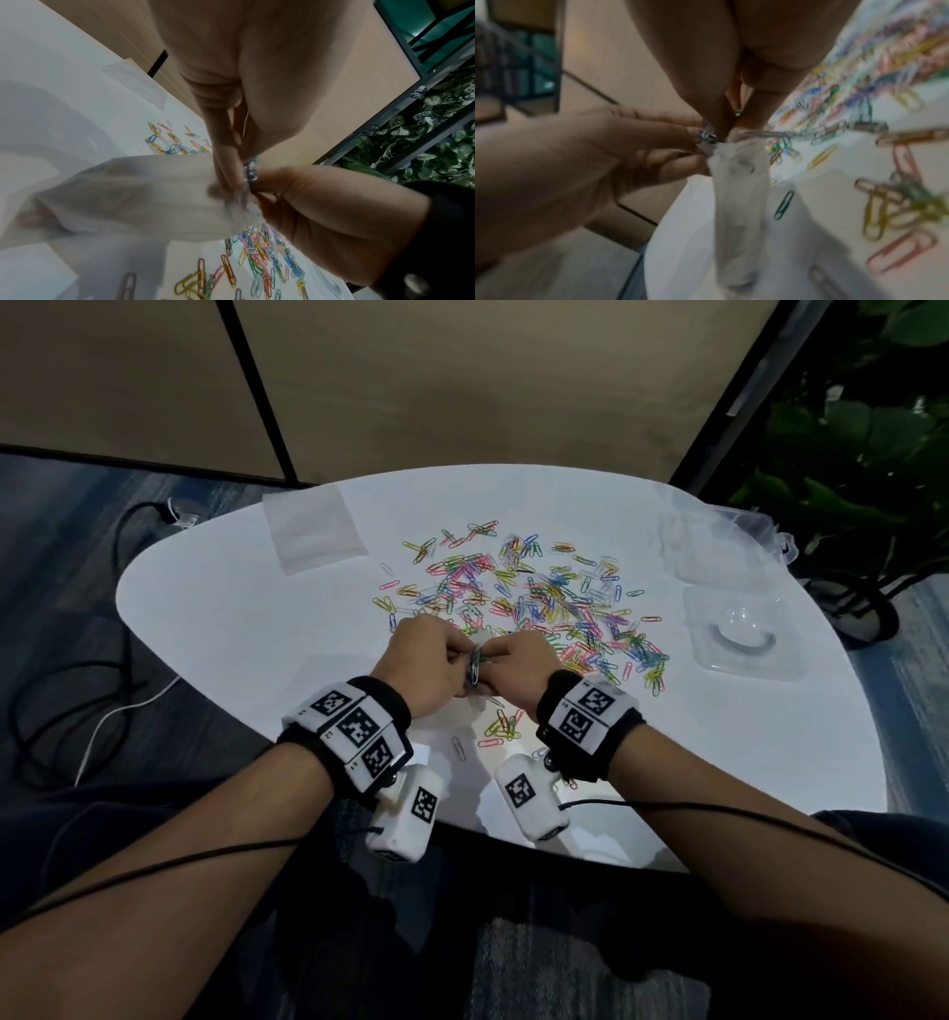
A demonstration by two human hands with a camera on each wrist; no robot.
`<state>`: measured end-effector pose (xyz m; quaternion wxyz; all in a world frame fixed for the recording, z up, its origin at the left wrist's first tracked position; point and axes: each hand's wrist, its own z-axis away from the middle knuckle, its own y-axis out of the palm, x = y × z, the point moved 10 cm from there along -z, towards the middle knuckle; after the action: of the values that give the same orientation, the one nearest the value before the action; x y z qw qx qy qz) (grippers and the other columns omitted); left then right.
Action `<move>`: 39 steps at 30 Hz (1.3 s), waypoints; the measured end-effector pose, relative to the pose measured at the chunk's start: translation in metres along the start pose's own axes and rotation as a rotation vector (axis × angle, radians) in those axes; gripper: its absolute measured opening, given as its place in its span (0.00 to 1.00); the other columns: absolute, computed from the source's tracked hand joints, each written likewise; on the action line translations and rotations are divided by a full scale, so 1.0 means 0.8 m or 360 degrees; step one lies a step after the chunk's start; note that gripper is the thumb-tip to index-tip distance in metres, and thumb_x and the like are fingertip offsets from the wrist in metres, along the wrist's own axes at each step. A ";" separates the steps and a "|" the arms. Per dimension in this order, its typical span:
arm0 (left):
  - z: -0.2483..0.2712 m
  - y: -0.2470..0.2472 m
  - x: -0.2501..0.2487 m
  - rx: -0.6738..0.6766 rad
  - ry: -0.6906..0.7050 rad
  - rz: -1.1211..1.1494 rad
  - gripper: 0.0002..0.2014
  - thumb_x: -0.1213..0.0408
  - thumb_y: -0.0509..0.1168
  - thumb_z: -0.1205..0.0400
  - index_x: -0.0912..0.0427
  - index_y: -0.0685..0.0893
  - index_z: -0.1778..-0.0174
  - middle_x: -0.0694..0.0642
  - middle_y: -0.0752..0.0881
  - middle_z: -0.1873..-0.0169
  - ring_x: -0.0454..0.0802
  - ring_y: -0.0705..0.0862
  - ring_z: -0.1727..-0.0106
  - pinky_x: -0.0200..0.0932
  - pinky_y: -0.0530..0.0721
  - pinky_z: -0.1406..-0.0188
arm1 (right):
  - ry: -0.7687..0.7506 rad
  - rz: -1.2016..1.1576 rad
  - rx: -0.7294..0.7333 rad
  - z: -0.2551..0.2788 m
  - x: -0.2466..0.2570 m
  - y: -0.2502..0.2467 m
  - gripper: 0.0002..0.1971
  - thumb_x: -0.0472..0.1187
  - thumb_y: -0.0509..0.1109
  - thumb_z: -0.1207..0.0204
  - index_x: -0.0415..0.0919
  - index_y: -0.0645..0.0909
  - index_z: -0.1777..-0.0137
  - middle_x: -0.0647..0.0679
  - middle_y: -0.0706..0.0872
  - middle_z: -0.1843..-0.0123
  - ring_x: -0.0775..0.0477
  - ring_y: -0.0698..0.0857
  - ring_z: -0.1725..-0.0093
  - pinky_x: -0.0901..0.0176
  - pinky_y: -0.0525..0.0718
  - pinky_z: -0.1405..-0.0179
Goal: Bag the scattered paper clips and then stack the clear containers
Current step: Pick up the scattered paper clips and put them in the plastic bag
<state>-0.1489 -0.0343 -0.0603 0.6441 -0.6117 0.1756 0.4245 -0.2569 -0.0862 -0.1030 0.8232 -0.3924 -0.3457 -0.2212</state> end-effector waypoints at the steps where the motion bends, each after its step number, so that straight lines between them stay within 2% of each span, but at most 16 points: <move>1: 0.001 0.001 -0.002 0.0012 0.0009 0.0021 0.11 0.74 0.69 0.20 0.65 0.92 0.44 0.62 0.93 0.53 0.54 0.92 0.59 0.46 0.92 0.50 | -0.0036 0.0144 -0.0001 0.002 0.005 -0.004 0.08 0.35 0.72 0.33 0.41 0.85 0.73 0.43 0.84 0.74 0.43 0.82 0.70 0.62 0.85 0.69; 2: 0.003 0.000 -0.003 0.0010 0.0024 0.0021 0.11 0.74 0.69 0.20 0.65 0.92 0.44 0.63 0.93 0.53 0.54 0.91 0.59 0.47 0.92 0.49 | -0.0067 0.0251 -0.0003 0.002 0.010 -0.006 0.10 0.34 0.70 0.28 0.44 0.84 0.69 0.49 0.82 0.74 0.48 0.79 0.71 0.72 0.76 0.77; 4: 0.004 0.000 -0.004 0.0002 0.0043 -0.0008 0.12 0.75 0.68 0.20 0.65 0.91 0.42 0.62 0.93 0.51 0.53 0.91 0.58 0.45 0.90 0.46 | -0.0112 0.0414 0.0008 0.003 0.013 -0.006 0.09 0.31 0.67 0.24 0.43 0.87 0.57 0.50 0.82 0.68 0.49 0.79 0.66 0.72 0.69 0.80; 7: 0.005 0.001 -0.004 0.0026 0.0046 -0.0072 0.13 0.74 0.66 0.19 0.64 0.91 0.41 0.59 0.92 0.49 0.52 0.91 0.53 0.39 0.86 0.45 | -0.0151 0.0622 0.0033 0.007 0.022 0.001 0.12 0.32 0.66 0.22 0.37 0.89 0.44 0.43 0.89 0.51 0.45 0.84 0.55 0.69 0.78 0.67; 10: 0.005 0.003 -0.002 0.0038 0.0011 -0.0067 0.12 0.74 0.65 0.18 0.65 0.92 0.43 0.61 0.93 0.51 0.54 0.92 0.57 0.43 0.89 0.46 | -0.0231 0.0912 0.0170 0.011 0.031 0.011 0.15 0.33 0.61 0.19 0.38 0.89 0.41 0.42 0.89 0.42 0.43 0.85 0.47 0.59 0.82 0.49; 14: 0.002 -0.005 0.006 0.0003 -0.0025 -0.0127 0.13 0.75 0.63 0.19 0.64 0.93 0.47 0.61 0.93 0.57 0.56 0.93 0.56 0.49 0.90 0.43 | -0.0367 0.0593 0.0168 0.012 0.040 -0.002 0.15 0.30 0.65 0.22 0.40 0.90 0.43 0.44 0.91 0.48 0.48 0.86 0.56 0.75 0.79 0.69; 15: 0.000 -0.010 0.009 -0.0017 -0.0045 -0.0118 0.13 0.74 0.63 0.19 0.64 0.92 0.47 0.61 0.93 0.56 0.57 0.92 0.56 0.50 0.90 0.43 | -0.0390 0.0380 0.0098 0.015 0.040 -0.015 0.14 0.29 0.67 0.22 0.40 0.90 0.43 0.45 0.91 0.50 0.48 0.89 0.55 0.74 0.84 0.67; 18: -0.002 -0.022 0.018 -0.0025 -0.0116 -0.0062 0.14 0.75 0.63 0.19 0.66 0.90 0.43 0.62 0.92 0.51 0.58 0.93 0.57 0.51 0.91 0.44 | -0.0302 0.0173 -0.0067 0.023 0.006 -0.058 0.14 0.35 0.73 0.24 0.40 0.86 0.38 0.47 0.90 0.54 0.43 0.92 0.59 0.50 0.93 0.59; 21: -0.001 -0.030 0.020 -0.0011 -0.0136 -0.0077 0.14 0.75 0.63 0.19 0.66 0.90 0.43 0.58 0.92 0.55 0.58 0.93 0.58 0.49 0.90 0.42 | 0.0160 0.0667 0.0092 0.040 -0.089 -0.077 0.44 0.47 0.83 0.33 0.44 0.65 0.20 0.39 0.87 0.40 0.46 0.90 0.64 0.56 0.90 0.67; 23: 0.001 -0.031 0.018 -0.0003 -0.0124 -0.0109 0.14 0.75 0.65 0.21 0.65 0.91 0.44 0.60 0.93 0.54 0.57 0.93 0.54 0.49 0.88 0.39 | 0.0413 0.0745 0.0261 0.064 -0.143 -0.070 0.60 0.51 0.86 0.40 0.45 0.50 0.15 0.35 0.79 0.29 0.48 0.89 0.65 0.61 0.88 0.72; 26: 0.005 -0.027 0.014 0.0027 -0.0105 -0.0143 0.14 0.76 0.68 0.24 0.64 0.91 0.44 0.62 0.93 0.50 0.59 0.91 0.48 0.51 0.88 0.38 | 0.0343 0.0846 0.0191 0.071 -0.171 -0.045 0.68 0.53 0.88 0.45 0.42 0.45 0.14 0.36 0.71 0.22 0.40 0.83 0.37 0.51 0.85 0.40; 28: 0.008 -0.023 0.012 0.0056 -0.0089 -0.0124 0.14 0.77 0.70 0.25 0.65 0.91 0.44 0.63 0.92 0.49 0.60 0.91 0.46 0.53 0.89 0.39 | 0.0285 0.0784 0.0027 0.064 -0.173 -0.031 0.66 0.49 0.89 0.45 0.44 0.47 0.14 0.37 0.68 0.22 0.38 0.75 0.26 0.47 0.77 0.27; 32: 0.007 -0.022 0.018 0.0070 -0.0105 -0.0049 0.13 0.77 0.69 0.23 0.66 0.91 0.43 0.64 0.91 0.49 0.61 0.91 0.46 0.53 0.89 0.39 | 0.0230 0.0595 -0.0158 0.037 -0.164 -0.021 0.51 0.46 0.86 0.39 0.46 0.62 0.17 0.40 0.72 0.26 0.40 0.79 0.31 0.49 0.81 0.31; 35: 0.006 -0.025 0.024 0.0061 -0.0141 -0.0036 0.13 0.75 0.66 0.20 0.65 0.90 0.43 0.59 0.91 0.58 0.57 0.94 0.59 0.51 0.91 0.42 | 0.0126 0.0573 -0.0246 0.015 -0.146 -0.027 0.42 0.47 0.84 0.38 0.46 0.71 0.23 0.40 0.75 0.28 0.40 0.84 0.38 0.48 0.83 0.34; 37: 0.004 -0.029 0.027 0.0057 -0.0153 -0.0042 0.13 0.75 0.65 0.20 0.64 0.90 0.43 0.58 0.92 0.62 0.55 0.94 0.63 0.49 0.91 0.44 | 0.0052 0.0574 -0.0273 0.001 -0.133 -0.029 0.39 0.45 0.82 0.34 0.47 0.71 0.22 0.41 0.69 0.26 0.40 0.83 0.37 0.48 0.82 0.31; 39: 0.003 -0.030 0.028 0.0065 -0.0156 -0.0054 0.13 0.75 0.64 0.20 0.64 0.90 0.43 0.59 0.92 0.64 0.54 0.94 0.64 0.48 0.91 0.44 | -0.0061 0.0760 -0.0250 -0.012 -0.117 -0.025 0.39 0.45 0.79 0.28 0.49 0.66 0.19 0.41 0.61 0.20 0.38 0.75 0.27 0.51 0.75 0.25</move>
<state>-0.1187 -0.0219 -0.0612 0.6713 -0.5798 0.1422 0.4393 -0.3280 -0.0969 -0.1666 0.8124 -0.5298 -0.2405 -0.0392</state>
